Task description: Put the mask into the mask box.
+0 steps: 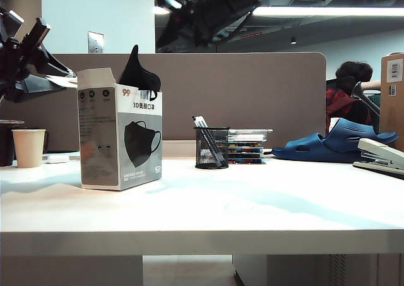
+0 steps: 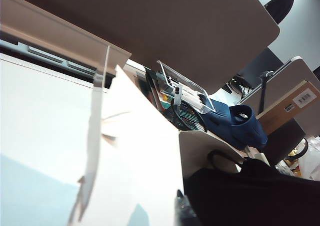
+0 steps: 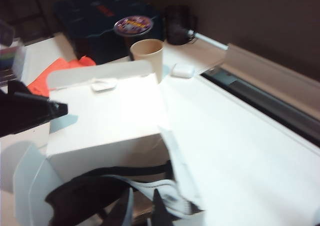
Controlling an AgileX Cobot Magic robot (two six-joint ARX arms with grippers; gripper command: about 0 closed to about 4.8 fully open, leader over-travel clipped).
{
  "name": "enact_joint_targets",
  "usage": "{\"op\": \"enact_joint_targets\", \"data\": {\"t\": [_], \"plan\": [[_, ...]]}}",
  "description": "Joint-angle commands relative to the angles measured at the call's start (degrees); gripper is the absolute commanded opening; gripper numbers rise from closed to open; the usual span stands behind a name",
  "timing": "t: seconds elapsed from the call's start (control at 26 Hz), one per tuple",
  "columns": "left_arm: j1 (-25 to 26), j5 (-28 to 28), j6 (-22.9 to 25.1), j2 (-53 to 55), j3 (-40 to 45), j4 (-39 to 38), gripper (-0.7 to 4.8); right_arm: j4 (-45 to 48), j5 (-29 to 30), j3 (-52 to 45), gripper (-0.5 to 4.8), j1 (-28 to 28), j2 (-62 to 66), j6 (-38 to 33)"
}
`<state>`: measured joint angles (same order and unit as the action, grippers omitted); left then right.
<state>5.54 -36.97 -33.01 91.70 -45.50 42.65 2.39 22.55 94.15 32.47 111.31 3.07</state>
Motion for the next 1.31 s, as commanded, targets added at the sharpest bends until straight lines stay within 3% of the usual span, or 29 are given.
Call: {"op": "enact_joint_targets", "data": {"t": [0.04,0.54,0.65,1.31], "plan": [[-0.04,-0.79,0.2,-0.13,-0.17,0.74,1.61,0.48,0.68,0.22,0.49,1.11,0.61,0.13],[-0.07,-3.32,0.17,-0.13,-0.15,0.72,1.61,4.79,-1.57,0.24,0.49,3.3,2.49,-0.2],[-0.07,-3.43,0.17,-0.13,-0.15,0.72,1.61,4.9,-0.5,0.24,0.49,3.32,5.79,-3.54],[-0.04,-4.42,0.2,-0.13,-0.15,0.2,1.6,3.39,2.05,3.76,0.54,3.56,5.49,-3.5]]}}
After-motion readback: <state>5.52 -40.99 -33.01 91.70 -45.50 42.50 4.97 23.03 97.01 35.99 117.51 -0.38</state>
